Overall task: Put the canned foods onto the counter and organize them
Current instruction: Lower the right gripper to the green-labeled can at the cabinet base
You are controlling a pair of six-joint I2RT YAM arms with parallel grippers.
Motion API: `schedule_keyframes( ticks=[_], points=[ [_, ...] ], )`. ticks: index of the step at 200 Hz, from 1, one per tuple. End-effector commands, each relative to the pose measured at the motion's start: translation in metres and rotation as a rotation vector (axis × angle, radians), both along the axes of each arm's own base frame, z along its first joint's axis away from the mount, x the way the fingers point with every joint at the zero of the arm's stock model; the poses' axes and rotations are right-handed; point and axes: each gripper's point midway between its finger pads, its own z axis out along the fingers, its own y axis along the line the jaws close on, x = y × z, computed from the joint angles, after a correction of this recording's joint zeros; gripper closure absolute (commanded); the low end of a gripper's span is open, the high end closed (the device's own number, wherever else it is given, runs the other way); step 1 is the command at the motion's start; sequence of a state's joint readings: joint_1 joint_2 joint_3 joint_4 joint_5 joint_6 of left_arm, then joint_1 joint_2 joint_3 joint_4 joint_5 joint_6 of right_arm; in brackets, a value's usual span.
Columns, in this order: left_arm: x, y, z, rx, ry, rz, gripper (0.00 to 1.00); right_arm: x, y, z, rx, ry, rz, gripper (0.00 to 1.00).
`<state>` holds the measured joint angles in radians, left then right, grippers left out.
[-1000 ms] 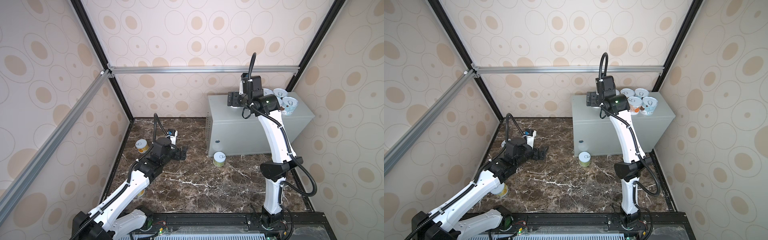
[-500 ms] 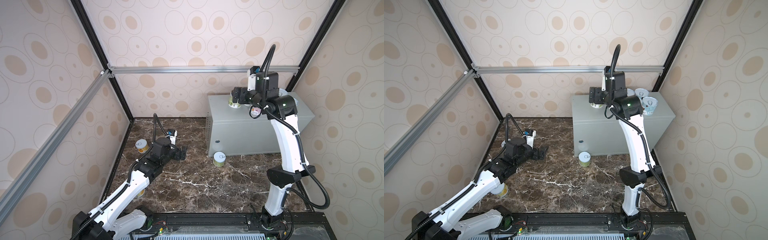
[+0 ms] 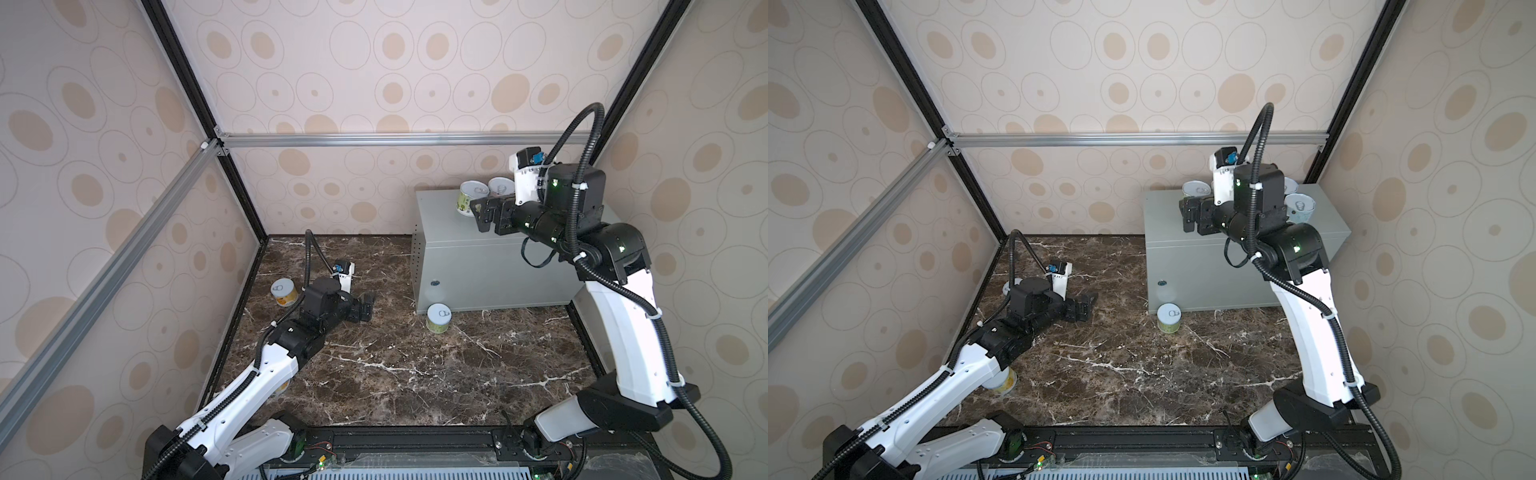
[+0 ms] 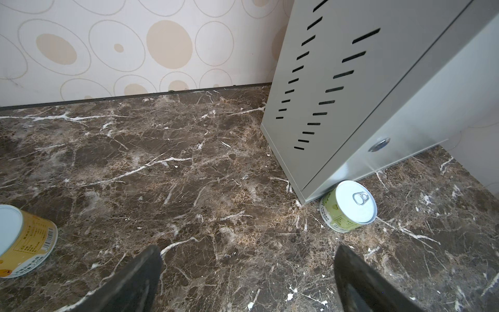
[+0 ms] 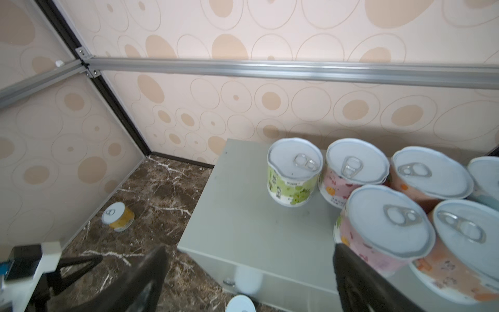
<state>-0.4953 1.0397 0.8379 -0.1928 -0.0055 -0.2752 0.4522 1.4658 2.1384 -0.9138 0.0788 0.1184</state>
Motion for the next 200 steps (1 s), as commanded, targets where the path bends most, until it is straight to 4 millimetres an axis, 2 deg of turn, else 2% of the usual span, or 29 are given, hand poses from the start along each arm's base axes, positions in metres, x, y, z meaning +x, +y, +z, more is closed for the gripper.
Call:
schedule_keyframes(
  ticks=[1,54,101,137,162,200],
  points=[
    [0.003,0.001,0.007,0.003,-0.034,0.001,0.01,-0.016,0.008,-0.008,0.012,-0.028,0.049,0.0],
    [0.006,0.001,-0.002,0.005,-0.013,0.011,0.01,-0.046,0.009,-0.065,0.017,0.005,0.078,0.0],
    [0.005,-0.004,-0.009,-0.012,0.013,0.006,0.01,-0.06,0.011,-0.112,0.057,0.012,0.091,0.01],
    [0.001,-0.016,-0.019,-0.008,0.042,-0.002,0.01,-0.066,0.013,-0.15,0.079,0.027,0.092,0.01],
    [0.0,-0.019,-0.026,0.015,0.061,0.013,0.01,-0.068,0.014,-0.192,0.073,0.091,0.076,0.01],
    [-0.01,-0.015,-0.053,-0.026,0.11,0.041,0.01,-0.071,0.014,-0.244,0.084,0.128,0.057,0.01]
  ],
)
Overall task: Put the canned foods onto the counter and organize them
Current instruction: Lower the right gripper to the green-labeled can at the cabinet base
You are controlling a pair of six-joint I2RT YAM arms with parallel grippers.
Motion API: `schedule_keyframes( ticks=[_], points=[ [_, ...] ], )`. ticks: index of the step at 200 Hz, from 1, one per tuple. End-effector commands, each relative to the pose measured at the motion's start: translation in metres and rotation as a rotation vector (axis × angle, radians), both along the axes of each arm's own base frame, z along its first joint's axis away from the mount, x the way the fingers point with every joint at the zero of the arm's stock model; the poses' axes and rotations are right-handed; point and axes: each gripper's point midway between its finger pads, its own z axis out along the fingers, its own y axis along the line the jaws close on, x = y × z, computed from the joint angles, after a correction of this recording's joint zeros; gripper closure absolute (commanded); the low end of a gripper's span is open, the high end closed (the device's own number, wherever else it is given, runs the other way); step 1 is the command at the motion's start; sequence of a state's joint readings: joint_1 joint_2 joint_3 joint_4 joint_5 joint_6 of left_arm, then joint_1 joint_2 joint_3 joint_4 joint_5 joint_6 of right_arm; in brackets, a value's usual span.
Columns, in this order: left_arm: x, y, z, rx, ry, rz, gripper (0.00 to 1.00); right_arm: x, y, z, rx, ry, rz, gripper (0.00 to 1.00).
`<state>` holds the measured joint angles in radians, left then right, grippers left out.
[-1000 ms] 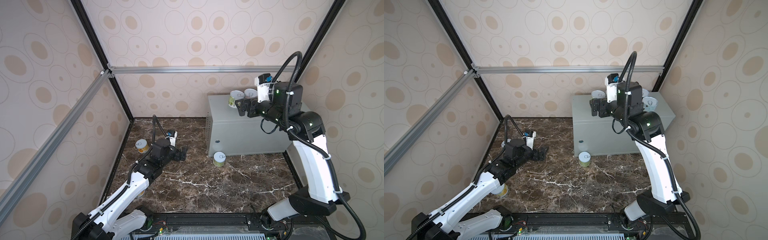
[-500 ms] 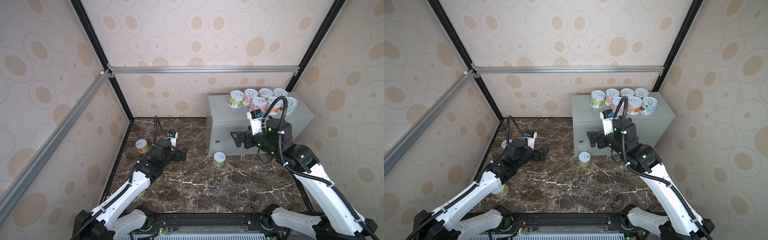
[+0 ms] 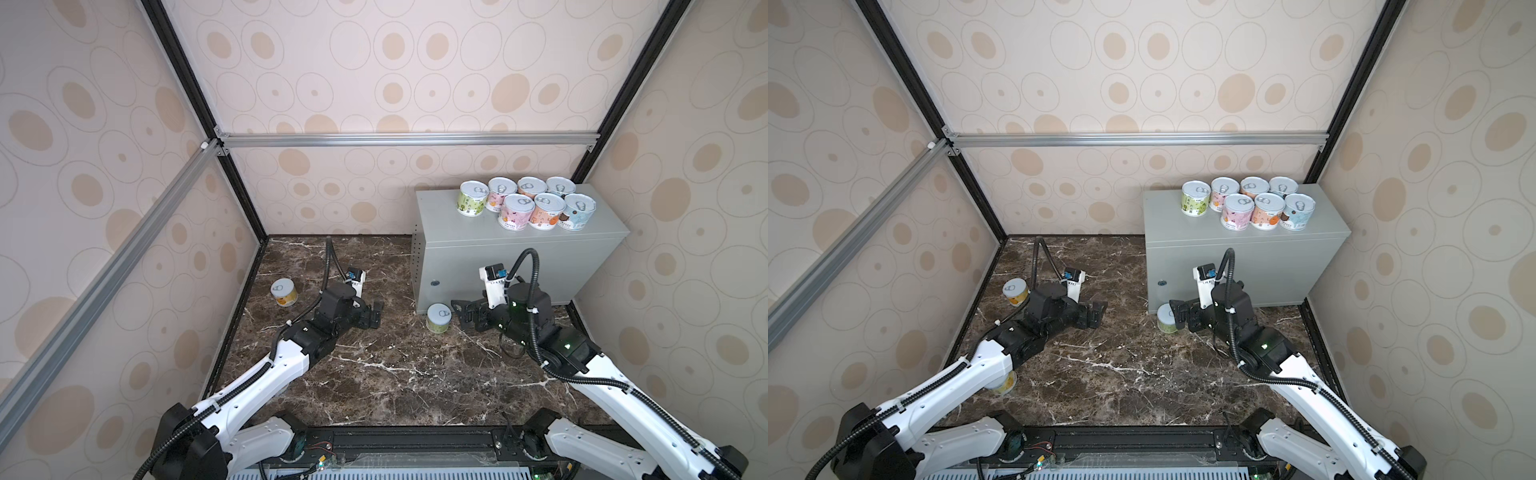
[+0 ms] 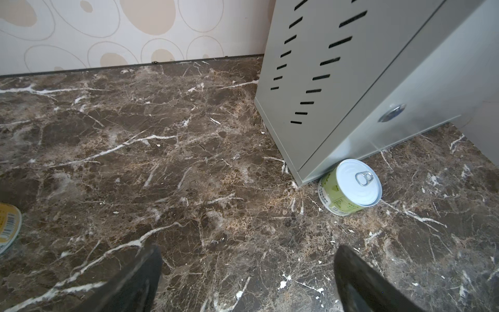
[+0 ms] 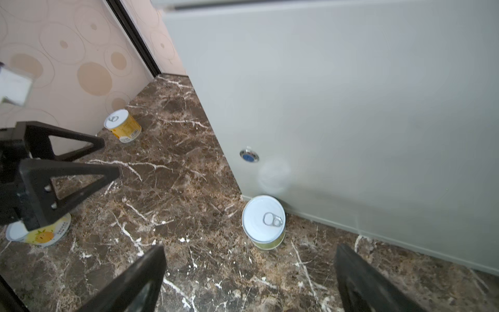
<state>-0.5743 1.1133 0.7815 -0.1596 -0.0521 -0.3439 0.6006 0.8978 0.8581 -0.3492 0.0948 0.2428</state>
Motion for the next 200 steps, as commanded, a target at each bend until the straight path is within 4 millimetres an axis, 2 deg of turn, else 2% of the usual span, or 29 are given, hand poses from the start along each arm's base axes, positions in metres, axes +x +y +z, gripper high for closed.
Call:
schedule_keyframes(
  ticks=[1,31,101,142,173,200],
  points=[
    [-0.004,0.005,-0.01,-0.04,0.016,0.048,0.01,0.002,0.0,-0.006,0.06,-0.042,-0.034,0.01],
    [-0.011,0.009,-0.025,-0.071,0.031,0.085,0.01,0.003,-0.003,-0.035,0.087,-0.061,-0.057,0.01],
    [-0.018,0.013,-0.058,-0.099,0.062,0.134,0.01,0.009,0.012,-0.109,0.135,0.049,-0.059,0.01],
    [-0.022,0.008,-0.075,-0.131,0.095,0.132,0.01,0.017,0.017,-0.139,0.148,0.078,-0.08,0.01],
    [-0.023,0.008,-0.084,-0.134,0.106,0.139,0.01,0.027,0.026,-0.154,0.133,0.11,-0.084,0.01],
    [-0.025,0.004,-0.089,-0.152,0.117,0.132,0.01,0.041,0.018,-0.162,0.128,0.113,-0.182,0.01]
  ],
)
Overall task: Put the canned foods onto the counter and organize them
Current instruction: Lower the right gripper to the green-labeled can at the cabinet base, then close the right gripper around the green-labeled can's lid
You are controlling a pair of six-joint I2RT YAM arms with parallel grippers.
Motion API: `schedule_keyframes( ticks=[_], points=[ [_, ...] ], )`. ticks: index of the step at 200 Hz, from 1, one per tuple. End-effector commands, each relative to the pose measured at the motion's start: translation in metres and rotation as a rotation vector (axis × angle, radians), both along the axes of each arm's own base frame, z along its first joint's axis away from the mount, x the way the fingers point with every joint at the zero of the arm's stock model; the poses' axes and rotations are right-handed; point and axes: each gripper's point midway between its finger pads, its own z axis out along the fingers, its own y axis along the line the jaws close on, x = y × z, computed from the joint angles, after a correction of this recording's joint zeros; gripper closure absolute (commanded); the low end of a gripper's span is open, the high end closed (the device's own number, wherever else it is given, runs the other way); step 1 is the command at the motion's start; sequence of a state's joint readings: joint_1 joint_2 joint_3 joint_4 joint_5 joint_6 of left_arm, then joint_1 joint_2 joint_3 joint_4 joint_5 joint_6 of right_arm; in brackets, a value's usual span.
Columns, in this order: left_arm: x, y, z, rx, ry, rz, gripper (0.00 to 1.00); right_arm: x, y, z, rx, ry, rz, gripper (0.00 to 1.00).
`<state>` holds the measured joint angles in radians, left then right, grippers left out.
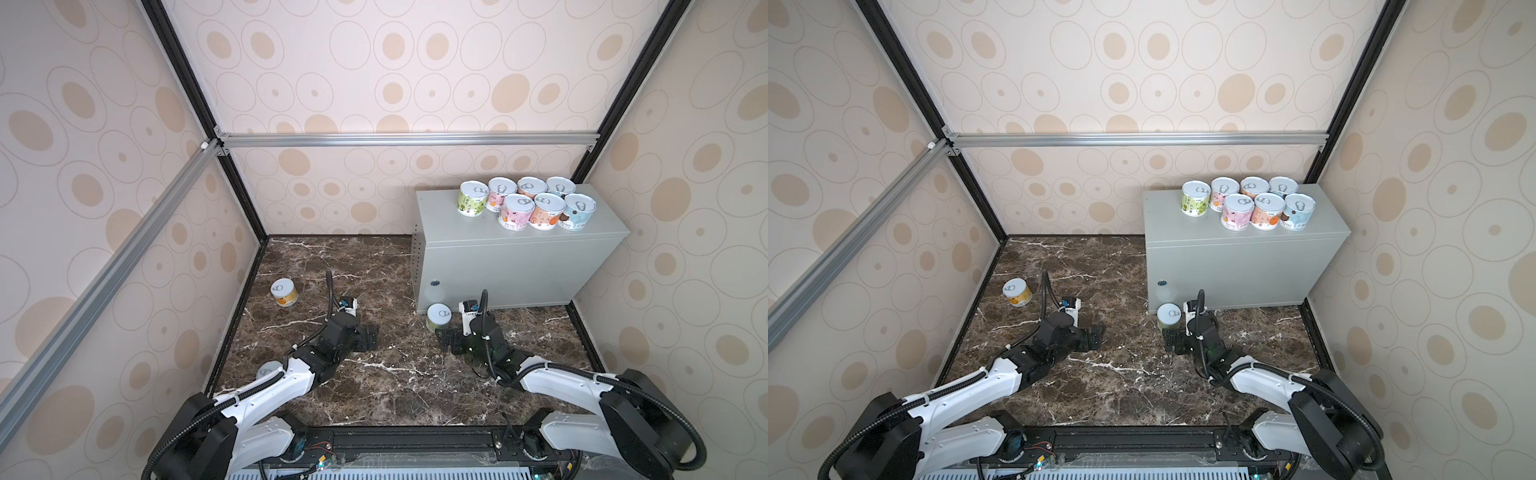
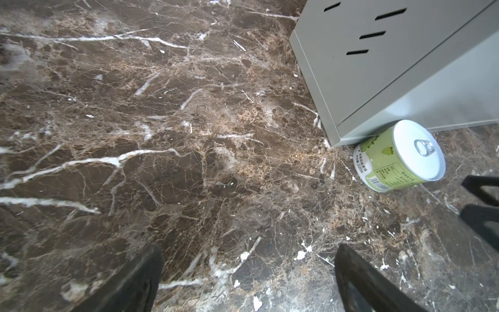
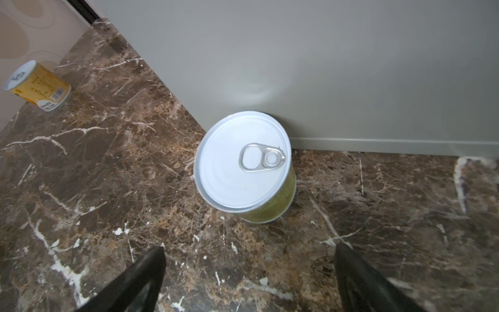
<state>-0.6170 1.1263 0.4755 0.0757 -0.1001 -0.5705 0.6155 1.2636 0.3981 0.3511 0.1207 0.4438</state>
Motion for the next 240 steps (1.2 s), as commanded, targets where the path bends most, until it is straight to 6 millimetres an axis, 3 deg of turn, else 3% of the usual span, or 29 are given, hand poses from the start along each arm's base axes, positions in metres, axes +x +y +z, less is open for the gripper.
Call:
schedule_keyframes(
  ticks=[1,88,142,240],
  points=[
    [0.002,-0.006,0.003,-0.052,-0.012,0.009,0.01,0.02,0.003,0.017,0.048,-0.062,-0.079,0.01],
    [0.0,-0.007,-0.002,-0.041,0.001,0.001,0.01,0.047,0.024,-0.011,0.015,-0.012,-0.075,0.01],
    [0.005,-0.014,-0.007,-0.039,0.014,-0.015,0.01,0.058,0.021,-0.009,-0.008,-0.04,-0.12,0.0],
    [0.005,-0.015,-0.015,-0.036,0.019,-0.023,0.01,0.067,0.032,-0.018,-0.091,-0.112,-0.138,0.1]
  ],
)
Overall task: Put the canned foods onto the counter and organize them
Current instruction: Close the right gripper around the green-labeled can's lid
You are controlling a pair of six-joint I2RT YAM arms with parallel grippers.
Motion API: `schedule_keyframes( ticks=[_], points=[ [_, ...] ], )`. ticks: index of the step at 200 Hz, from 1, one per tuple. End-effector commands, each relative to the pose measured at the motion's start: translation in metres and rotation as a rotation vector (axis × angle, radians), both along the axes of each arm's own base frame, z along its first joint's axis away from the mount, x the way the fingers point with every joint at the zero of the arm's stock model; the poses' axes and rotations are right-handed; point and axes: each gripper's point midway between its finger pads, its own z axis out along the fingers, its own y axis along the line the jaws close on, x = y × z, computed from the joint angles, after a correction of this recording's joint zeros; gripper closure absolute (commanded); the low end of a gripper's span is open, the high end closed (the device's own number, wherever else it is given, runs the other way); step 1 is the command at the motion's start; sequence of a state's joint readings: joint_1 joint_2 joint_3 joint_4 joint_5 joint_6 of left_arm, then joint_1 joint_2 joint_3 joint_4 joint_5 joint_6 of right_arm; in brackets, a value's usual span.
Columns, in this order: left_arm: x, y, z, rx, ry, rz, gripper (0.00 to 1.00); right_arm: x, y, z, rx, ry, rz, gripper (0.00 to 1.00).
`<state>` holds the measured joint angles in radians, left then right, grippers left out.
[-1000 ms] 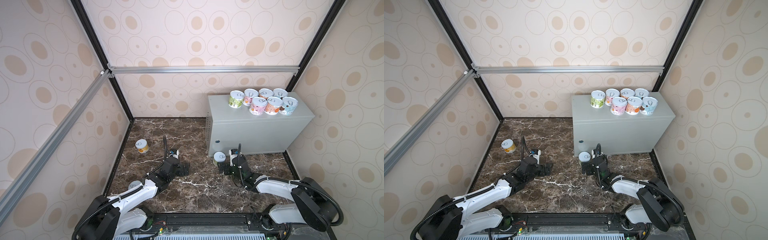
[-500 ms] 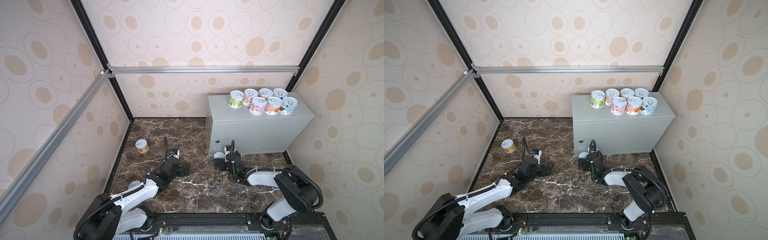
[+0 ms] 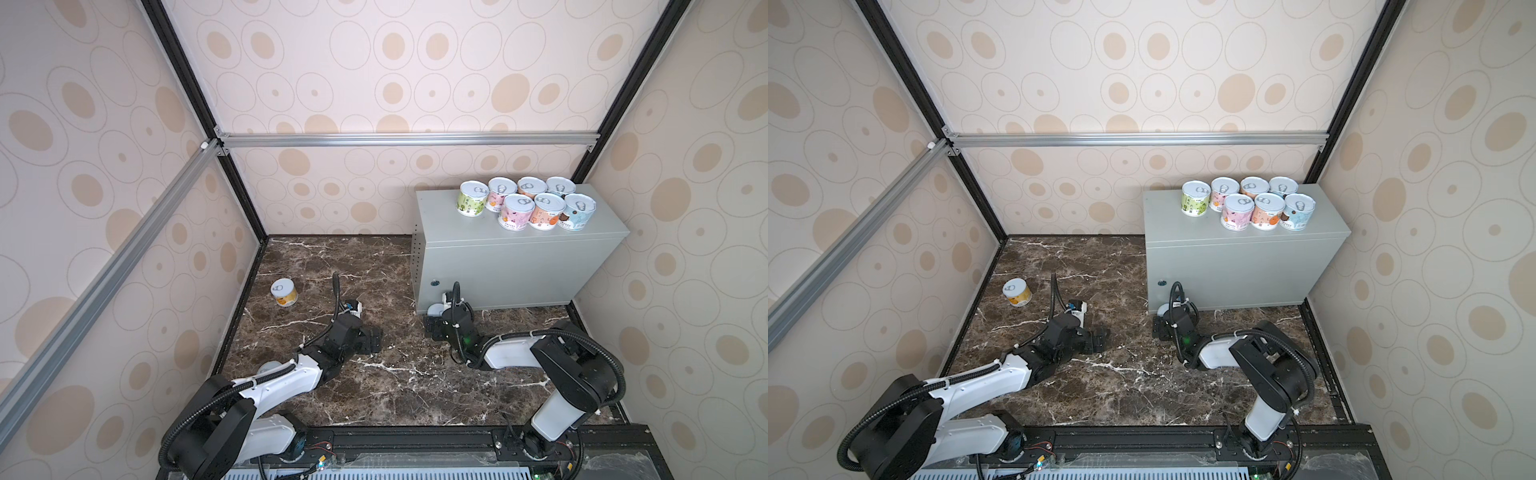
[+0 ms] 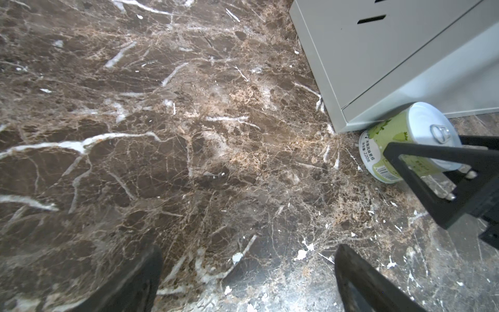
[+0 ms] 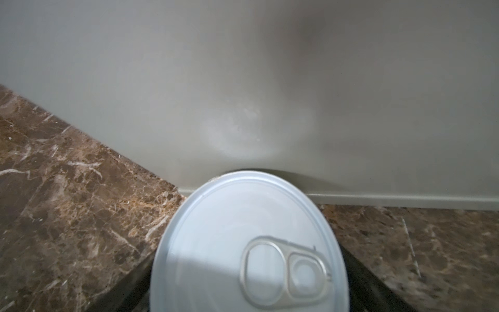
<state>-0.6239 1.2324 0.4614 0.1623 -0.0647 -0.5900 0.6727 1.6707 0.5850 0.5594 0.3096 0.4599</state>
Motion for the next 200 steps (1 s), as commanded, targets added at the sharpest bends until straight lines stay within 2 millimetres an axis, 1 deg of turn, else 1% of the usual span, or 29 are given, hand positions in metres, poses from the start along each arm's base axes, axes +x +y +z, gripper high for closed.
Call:
schedule_keyframes(
  ticks=[1,22,62,77,101,133,143,200],
  points=[
    [0.003,-0.004,0.008,-0.024,-0.027,0.001,0.01,0.01,0.002,0.01,-0.013,-0.062,-0.03,0.1],
    [0.001,-0.003,0.005,-0.028,-0.022,0.004,0.01,0.011,0.003,0.01,-0.027,-0.079,-0.028,0.11],
    [0.001,-0.003,0.004,-0.035,-0.022,0.003,0.01,0.017,0.005,0.01,-0.043,-0.102,-0.03,0.11],
    [0.001,-0.003,0.004,-0.033,-0.02,0.002,0.01,0.019,0.005,0.012,-0.046,-0.109,-0.035,0.14],
    [0.0,-0.003,0.004,-0.036,-0.02,0.002,0.01,0.019,0.006,0.015,-0.05,-0.115,-0.027,0.25],
    [-0.001,-0.002,0.008,-0.043,-0.03,0.004,0.01,0.016,0.005,0.018,-0.05,-0.114,-0.02,0.34],
    [-0.001,-0.002,0.009,-0.044,-0.03,0.004,0.01,0.015,0.005,0.02,-0.048,-0.115,-0.013,0.38],
    [-0.002,-0.001,0.018,-0.06,-0.045,0.006,0.01,0.001,0.005,0.033,-0.05,-0.115,0.02,0.45]
  ],
)
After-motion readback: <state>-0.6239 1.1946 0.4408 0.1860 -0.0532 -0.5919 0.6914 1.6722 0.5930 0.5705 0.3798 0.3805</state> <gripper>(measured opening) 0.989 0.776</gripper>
